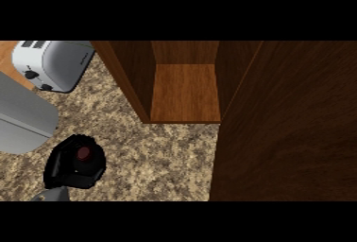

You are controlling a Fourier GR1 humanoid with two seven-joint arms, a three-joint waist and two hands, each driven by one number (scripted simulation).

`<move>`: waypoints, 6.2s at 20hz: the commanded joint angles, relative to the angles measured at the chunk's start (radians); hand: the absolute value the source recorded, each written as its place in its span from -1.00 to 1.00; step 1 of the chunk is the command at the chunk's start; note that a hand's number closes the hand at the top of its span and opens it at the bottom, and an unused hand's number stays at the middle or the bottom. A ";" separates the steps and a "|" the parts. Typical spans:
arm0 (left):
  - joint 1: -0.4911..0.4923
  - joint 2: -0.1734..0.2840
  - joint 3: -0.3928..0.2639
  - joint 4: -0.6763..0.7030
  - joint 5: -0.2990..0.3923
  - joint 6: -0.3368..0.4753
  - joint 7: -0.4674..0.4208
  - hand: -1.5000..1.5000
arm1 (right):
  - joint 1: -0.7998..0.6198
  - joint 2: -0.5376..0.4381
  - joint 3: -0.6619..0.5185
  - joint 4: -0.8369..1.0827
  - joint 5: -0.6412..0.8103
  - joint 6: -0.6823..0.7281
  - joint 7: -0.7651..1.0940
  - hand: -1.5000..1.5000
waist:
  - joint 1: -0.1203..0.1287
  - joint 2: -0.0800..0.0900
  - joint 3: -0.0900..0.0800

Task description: Pick up the wine, place it into the cabinet and close the cabinet

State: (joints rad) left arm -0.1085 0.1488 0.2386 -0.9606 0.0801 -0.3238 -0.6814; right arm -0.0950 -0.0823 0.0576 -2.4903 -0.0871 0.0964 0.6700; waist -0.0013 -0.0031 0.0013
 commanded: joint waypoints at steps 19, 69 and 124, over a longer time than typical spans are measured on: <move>0.121 -0.137 -0.199 -0.768 0.090 0.133 0.497 1.00 | 0.013 0.043 0.045 -0.104 -0.038 -0.008 0.056 -1.00 | -0.001 0.000 -0.001; -0.422 -0.149 -0.748 -0.460 0.288 1.017 0.502 1.00 | 0.097 0.020 -0.059 -0.142 -0.151 0.068 0.004 -1.00 | -0.020 0.003 -0.001; -0.948 -0.135 -0.332 0.599 0.346 0.812 0.010 1.00 | 0.034 0.067 0.024 -0.049 -0.064 0.050 -0.007 -1.00 | -0.040 0.015 -0.002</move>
State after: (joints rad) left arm -0.9898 0.0030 -0.1497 -0.4645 0.4268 0.4905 -0.6271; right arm -0.0733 -0.0278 0.0580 -2.4600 -0.1256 0.1618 0.6235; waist -0.0339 0.0069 -0.0006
